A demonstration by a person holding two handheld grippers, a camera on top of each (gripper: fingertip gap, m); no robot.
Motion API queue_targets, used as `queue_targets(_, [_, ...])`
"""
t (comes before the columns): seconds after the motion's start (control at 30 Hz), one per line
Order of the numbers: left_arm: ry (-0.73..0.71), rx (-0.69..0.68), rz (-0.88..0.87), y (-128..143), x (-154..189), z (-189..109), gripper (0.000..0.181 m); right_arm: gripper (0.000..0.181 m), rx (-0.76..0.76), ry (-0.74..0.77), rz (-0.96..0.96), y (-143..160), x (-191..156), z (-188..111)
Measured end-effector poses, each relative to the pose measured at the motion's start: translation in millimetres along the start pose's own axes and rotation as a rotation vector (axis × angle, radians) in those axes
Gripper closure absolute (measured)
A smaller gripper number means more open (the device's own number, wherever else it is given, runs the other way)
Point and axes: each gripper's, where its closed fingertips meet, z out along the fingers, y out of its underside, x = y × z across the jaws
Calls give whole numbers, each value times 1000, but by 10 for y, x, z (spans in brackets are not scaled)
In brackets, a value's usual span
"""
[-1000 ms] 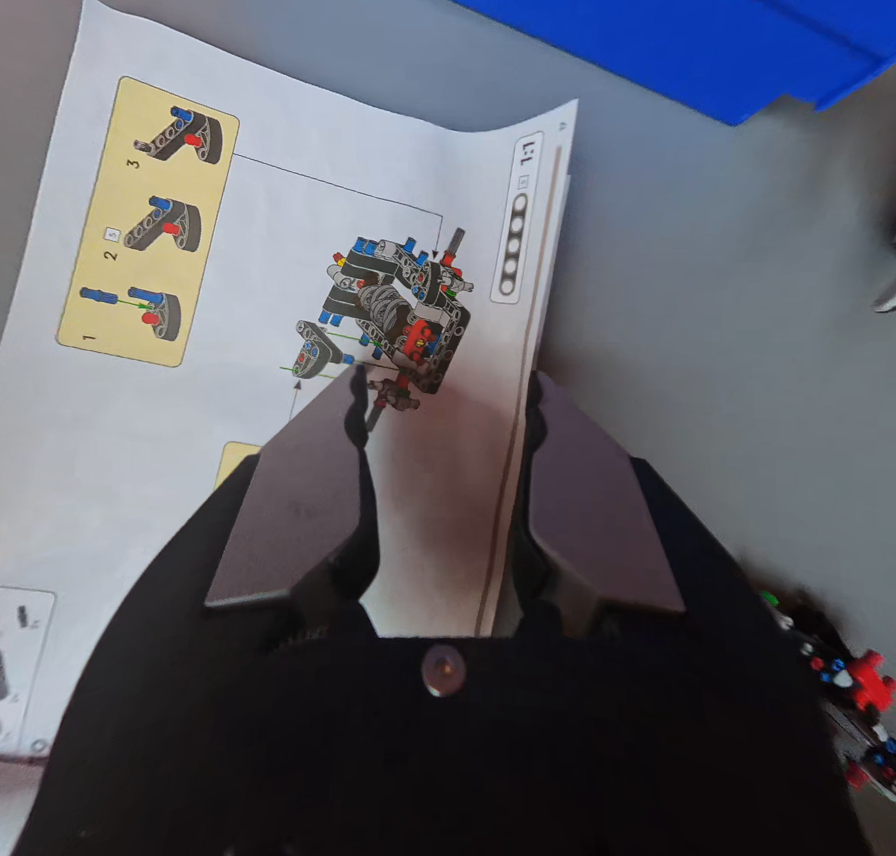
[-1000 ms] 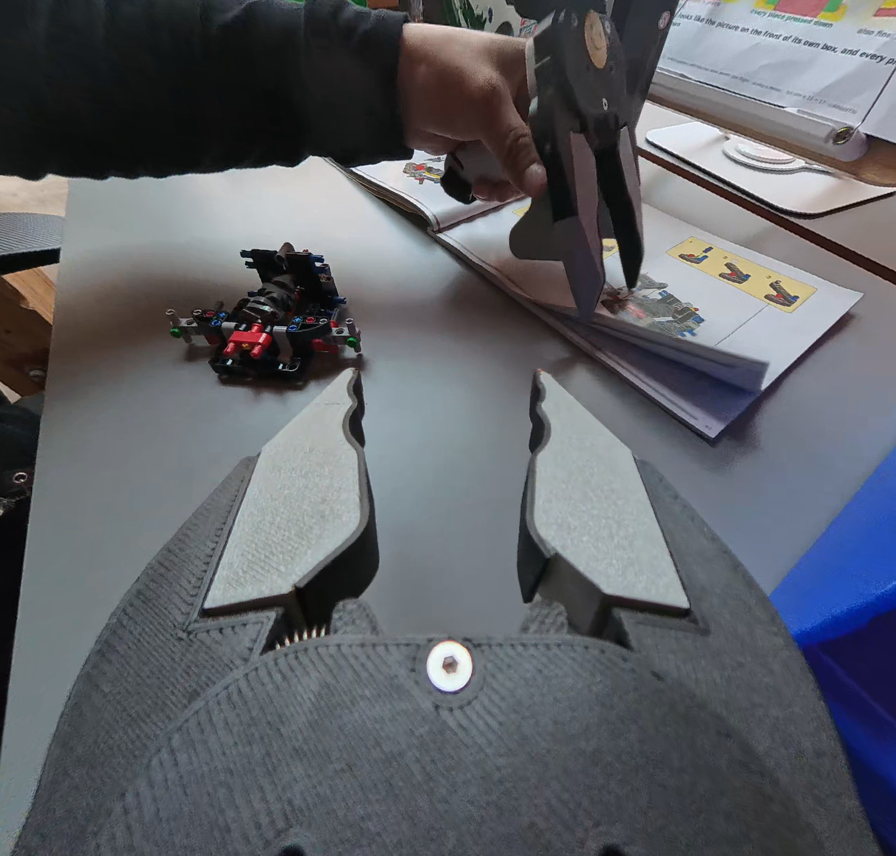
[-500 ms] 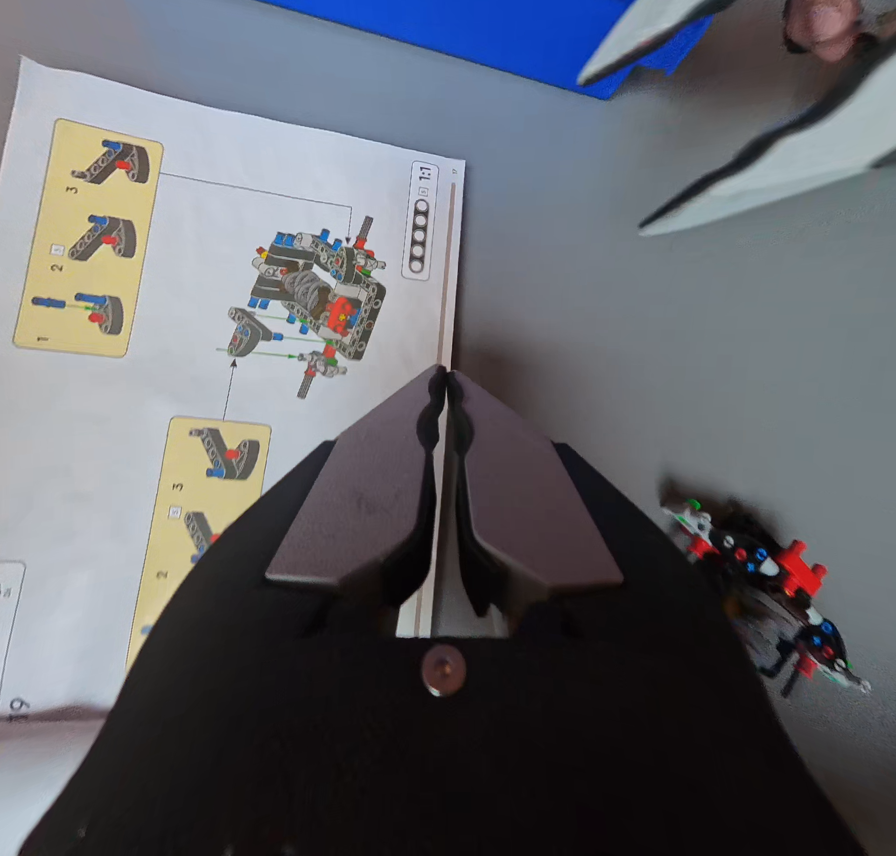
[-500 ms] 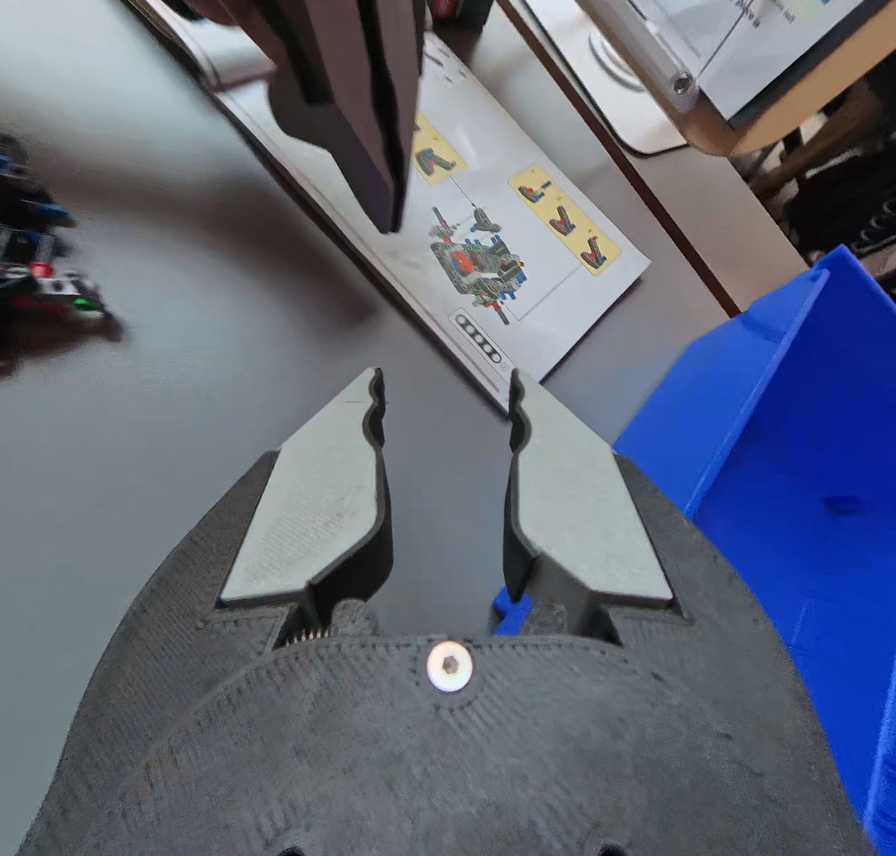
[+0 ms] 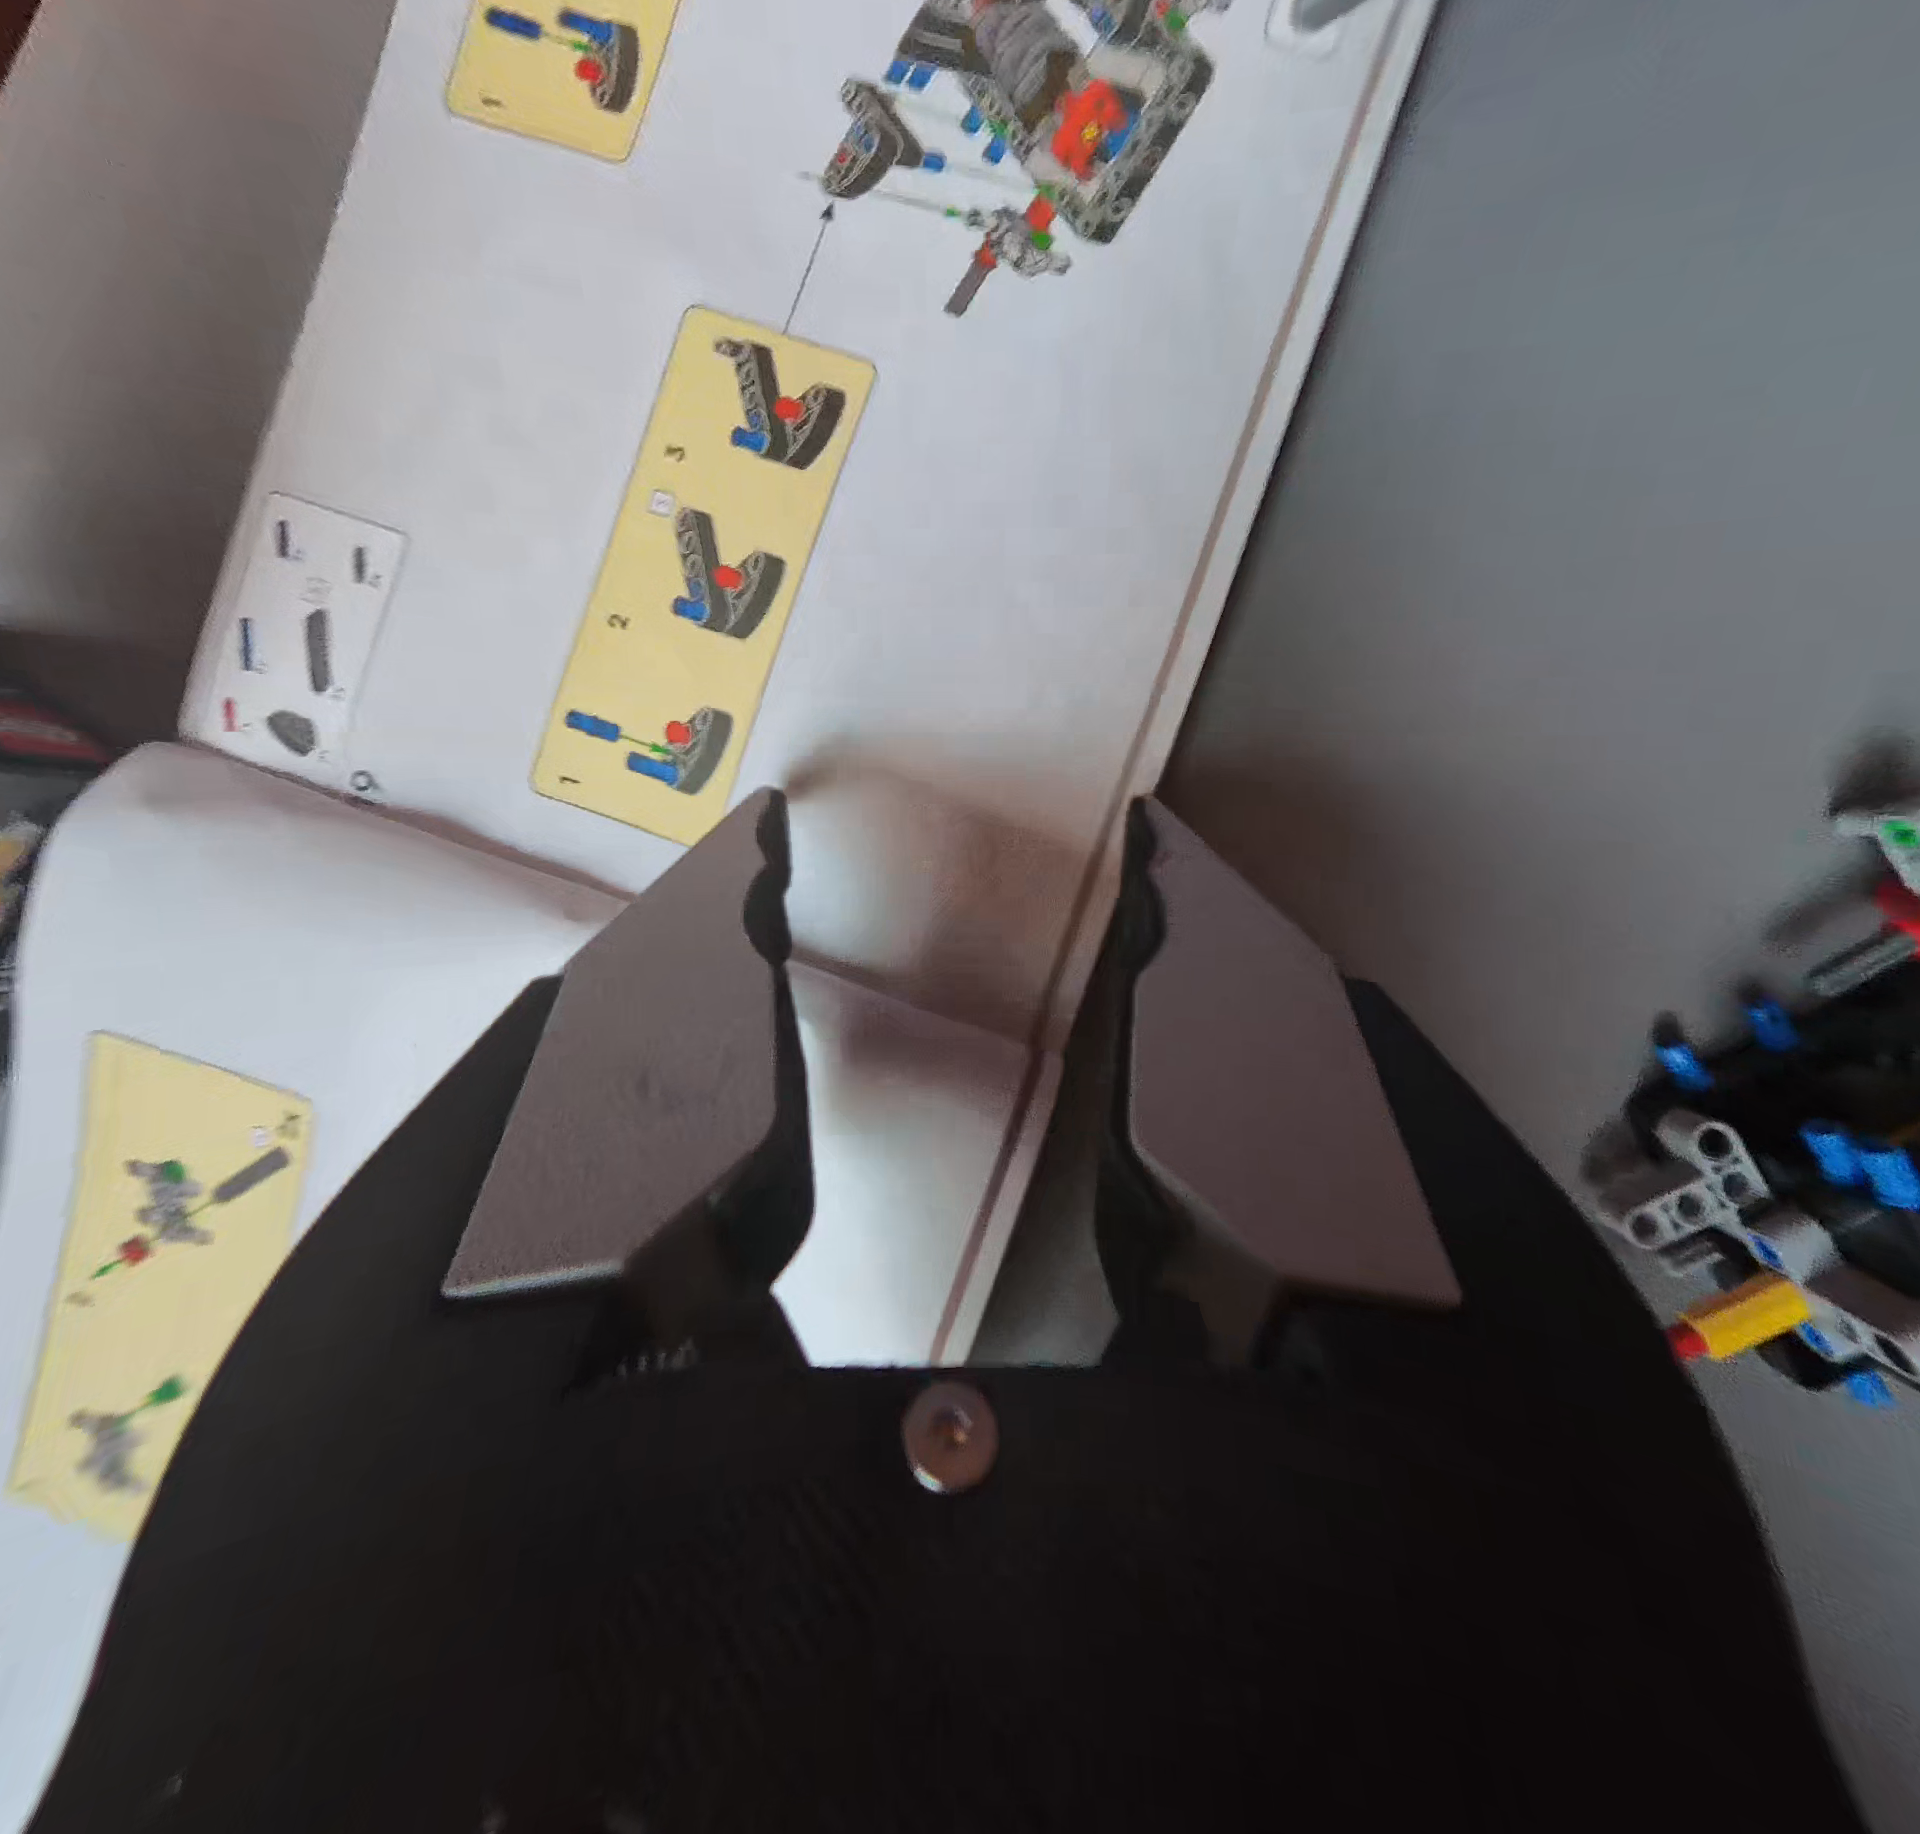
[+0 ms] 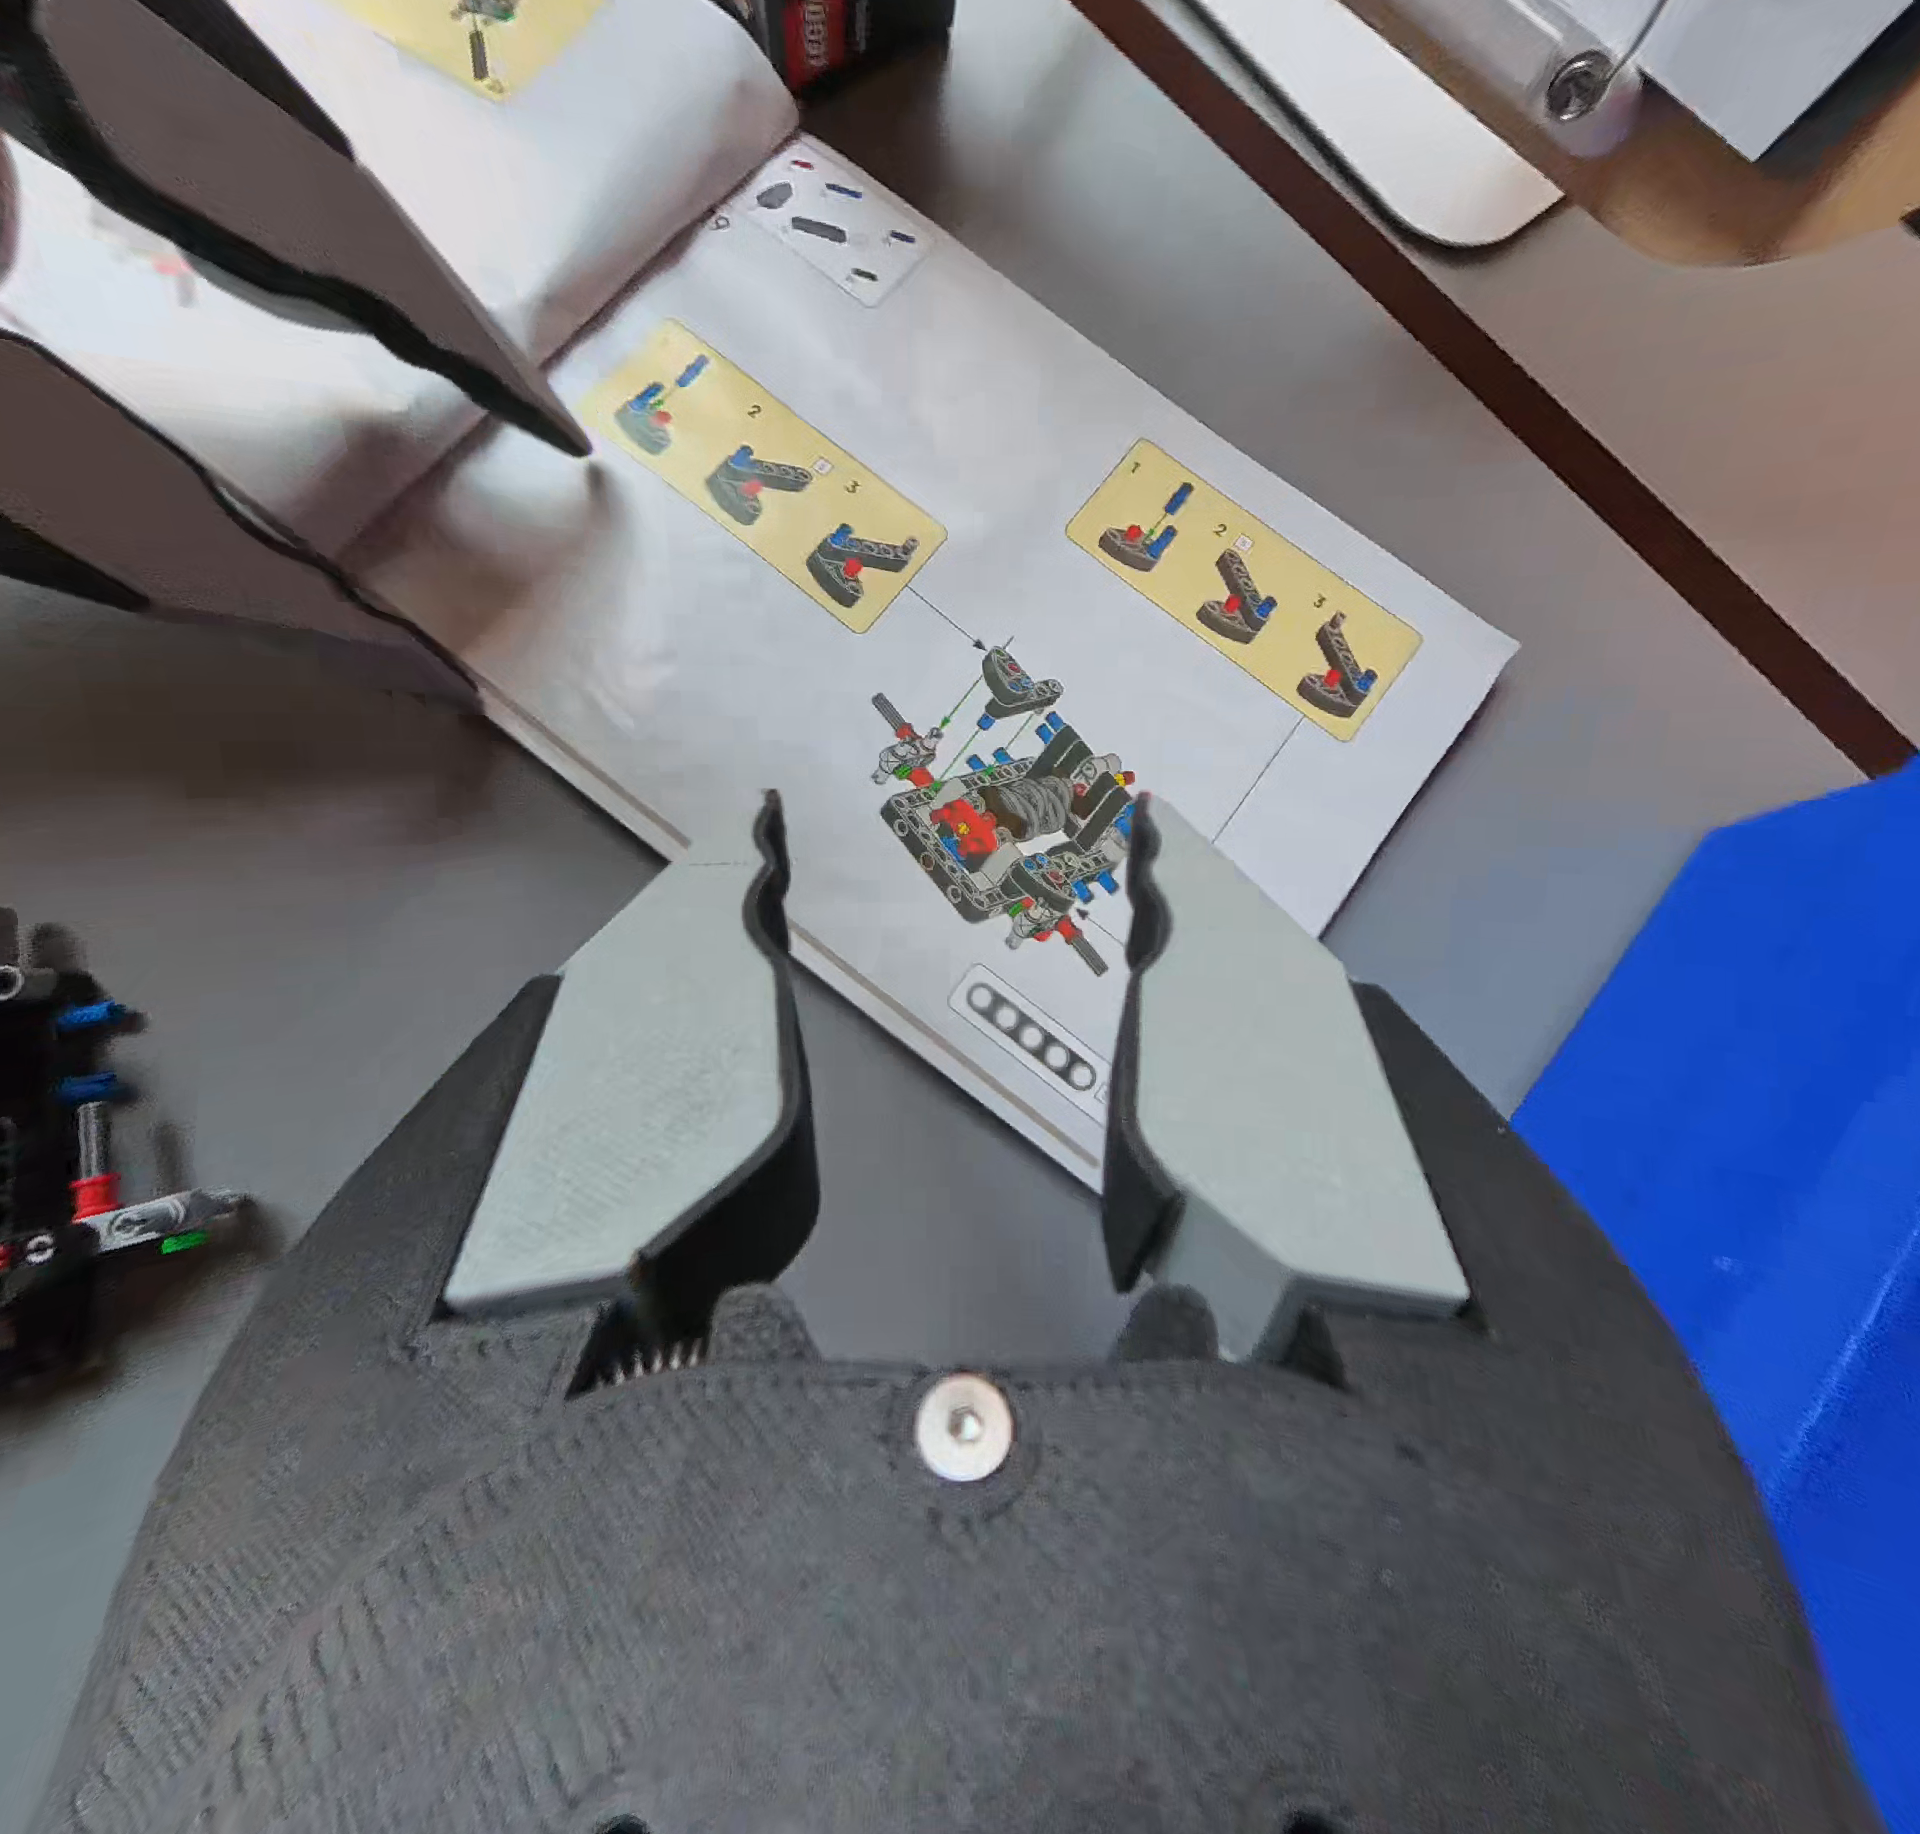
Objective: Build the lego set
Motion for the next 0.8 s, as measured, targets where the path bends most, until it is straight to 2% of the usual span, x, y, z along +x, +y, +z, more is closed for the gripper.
queue_targets(0.03, [41,19,-12,36,48,7,117,123,-39,5,-1,40,40,40])
queue_targets(0.1, [18,81,16,48,31,8,120,85,-186,27,19,233,146,183])
queue_targets(0.2, [12,116,22,76,29,-8,120,109,-350,-83,-12,507,38,373])
queue_targets(0.27, [25,131,16,119,16,-42,120,104,-358,-147,-46,516,-26,376])
queue_targets(0.33, [62,169,-1,121,20,-58,116,116,-320,-190,-136,465,-158,388])
queue_targets(0.43, [104,190,1,9,81,-16,100,116,-288,-226,-198,428,-252,410])
queue_targets(0.53, [44,188,57,-127,63,107,98,117,-281,-253,-239,400,-266,431])
queue_targets(0.6, [56,199,54,-206,100,146,93,118,-287,-259,-247,392,-277,435])
queue_targets(0.67, [62,208,56,-253,135,158,97,119,-279,-260,-244,376,-282,446])
queue_targets(0.8, [3,196,63,-262,78,201,92,131,-237,-250,-211,320,-245,484])
